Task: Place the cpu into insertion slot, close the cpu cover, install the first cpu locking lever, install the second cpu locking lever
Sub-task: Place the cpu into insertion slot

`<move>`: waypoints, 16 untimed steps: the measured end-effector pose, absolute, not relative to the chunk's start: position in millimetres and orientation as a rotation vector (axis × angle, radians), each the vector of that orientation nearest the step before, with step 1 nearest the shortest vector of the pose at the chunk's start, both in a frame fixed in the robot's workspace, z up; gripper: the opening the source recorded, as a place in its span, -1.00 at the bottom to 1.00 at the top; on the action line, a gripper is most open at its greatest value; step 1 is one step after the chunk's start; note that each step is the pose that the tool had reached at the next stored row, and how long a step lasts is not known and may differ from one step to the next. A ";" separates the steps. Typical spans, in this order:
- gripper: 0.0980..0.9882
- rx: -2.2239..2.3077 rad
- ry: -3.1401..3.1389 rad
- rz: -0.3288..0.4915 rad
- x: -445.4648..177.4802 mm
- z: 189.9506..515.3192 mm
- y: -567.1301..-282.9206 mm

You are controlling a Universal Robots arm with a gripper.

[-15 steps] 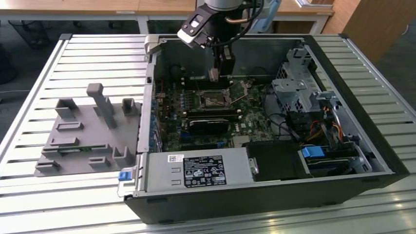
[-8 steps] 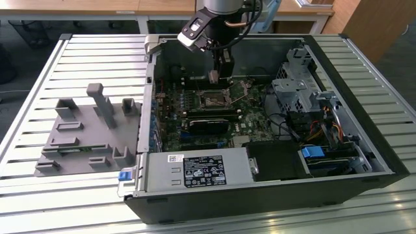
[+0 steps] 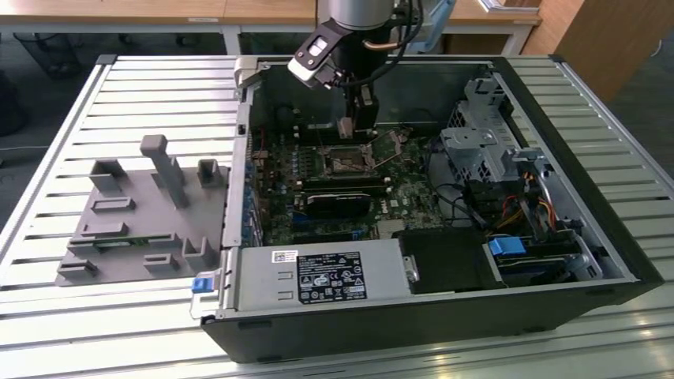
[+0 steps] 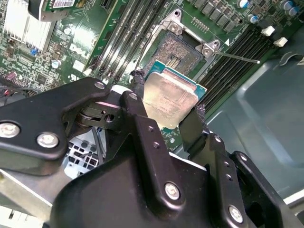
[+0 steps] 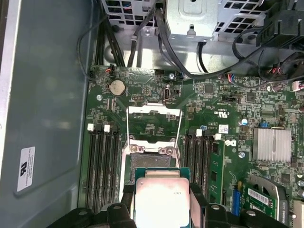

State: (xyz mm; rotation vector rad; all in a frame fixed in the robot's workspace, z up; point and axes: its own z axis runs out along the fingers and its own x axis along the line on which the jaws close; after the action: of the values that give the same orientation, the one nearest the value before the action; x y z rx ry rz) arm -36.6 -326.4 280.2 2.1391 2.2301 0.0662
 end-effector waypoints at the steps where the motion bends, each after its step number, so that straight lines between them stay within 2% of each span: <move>1: 0.00 2.139 2.230 0.066 -36.6 279.2 -326.3; 16: 0.00 2.139 2.230 0.066 -36.6 272.1 -326.0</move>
State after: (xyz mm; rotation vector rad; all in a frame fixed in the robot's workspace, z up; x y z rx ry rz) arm -36.6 -326.0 272.1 2.1395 2.2297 0.0663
